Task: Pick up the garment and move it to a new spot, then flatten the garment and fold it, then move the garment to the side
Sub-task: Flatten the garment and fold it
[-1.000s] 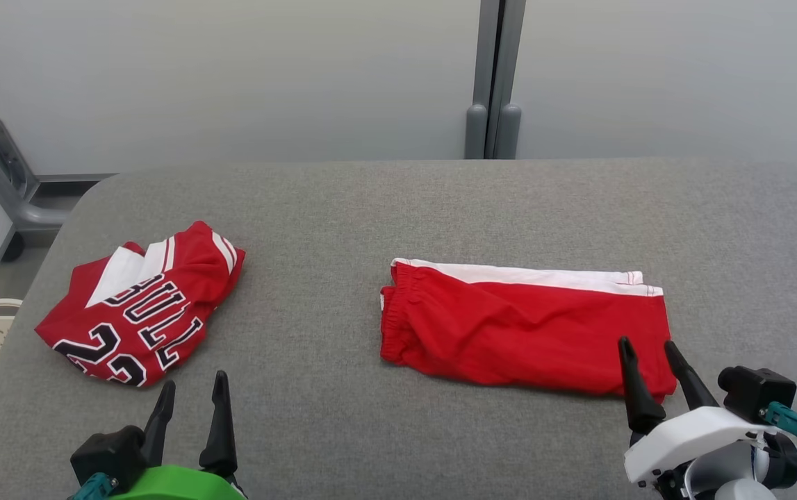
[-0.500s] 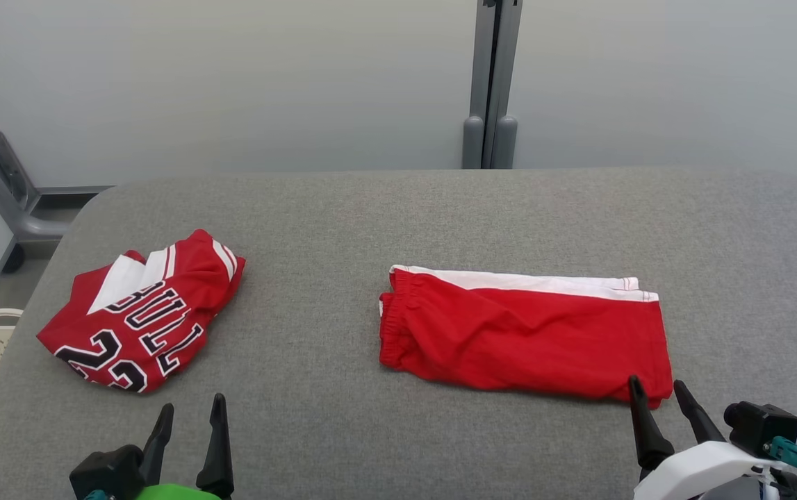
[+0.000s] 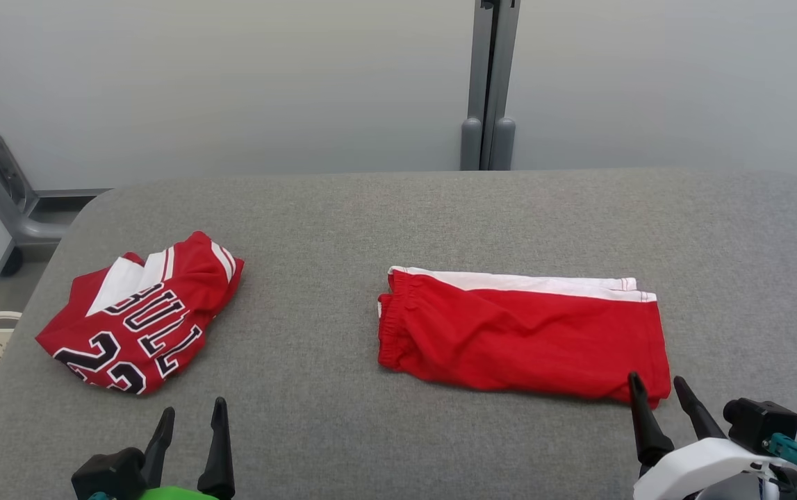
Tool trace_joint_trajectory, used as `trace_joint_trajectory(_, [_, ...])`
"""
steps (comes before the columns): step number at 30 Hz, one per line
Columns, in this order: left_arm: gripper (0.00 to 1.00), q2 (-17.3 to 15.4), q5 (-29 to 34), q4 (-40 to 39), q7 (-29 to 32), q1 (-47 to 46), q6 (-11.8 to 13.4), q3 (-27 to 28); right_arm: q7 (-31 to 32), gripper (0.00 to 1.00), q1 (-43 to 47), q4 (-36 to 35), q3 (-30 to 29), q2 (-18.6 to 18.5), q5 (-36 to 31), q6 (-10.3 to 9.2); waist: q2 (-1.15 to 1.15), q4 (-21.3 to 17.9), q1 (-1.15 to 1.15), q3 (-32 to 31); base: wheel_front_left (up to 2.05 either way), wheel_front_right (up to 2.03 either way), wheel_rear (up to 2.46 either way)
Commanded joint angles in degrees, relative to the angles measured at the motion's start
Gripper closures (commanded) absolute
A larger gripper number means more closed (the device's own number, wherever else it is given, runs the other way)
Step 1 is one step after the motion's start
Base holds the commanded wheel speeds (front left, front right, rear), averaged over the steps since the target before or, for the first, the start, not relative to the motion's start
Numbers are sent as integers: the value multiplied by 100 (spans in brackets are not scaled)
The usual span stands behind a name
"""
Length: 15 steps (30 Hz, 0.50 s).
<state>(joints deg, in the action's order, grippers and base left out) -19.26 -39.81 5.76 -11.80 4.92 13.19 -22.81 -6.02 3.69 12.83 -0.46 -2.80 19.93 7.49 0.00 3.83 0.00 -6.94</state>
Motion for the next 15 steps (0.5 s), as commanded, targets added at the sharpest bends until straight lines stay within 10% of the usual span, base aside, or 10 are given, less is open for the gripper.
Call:
trace_joint_trajectory(1, [0,-22,-41,-40,8,64,32,-13,-22,0,-58,21,-28,-19,-17,0,0,0,0,-1,0,0,0])
trace_joint_trajectory(15, [0,-56,-52,-17,-9,72,-31,-60,78,0,-150,-24,-162,-19,-143,0,0,39,0,49,0,0,0])
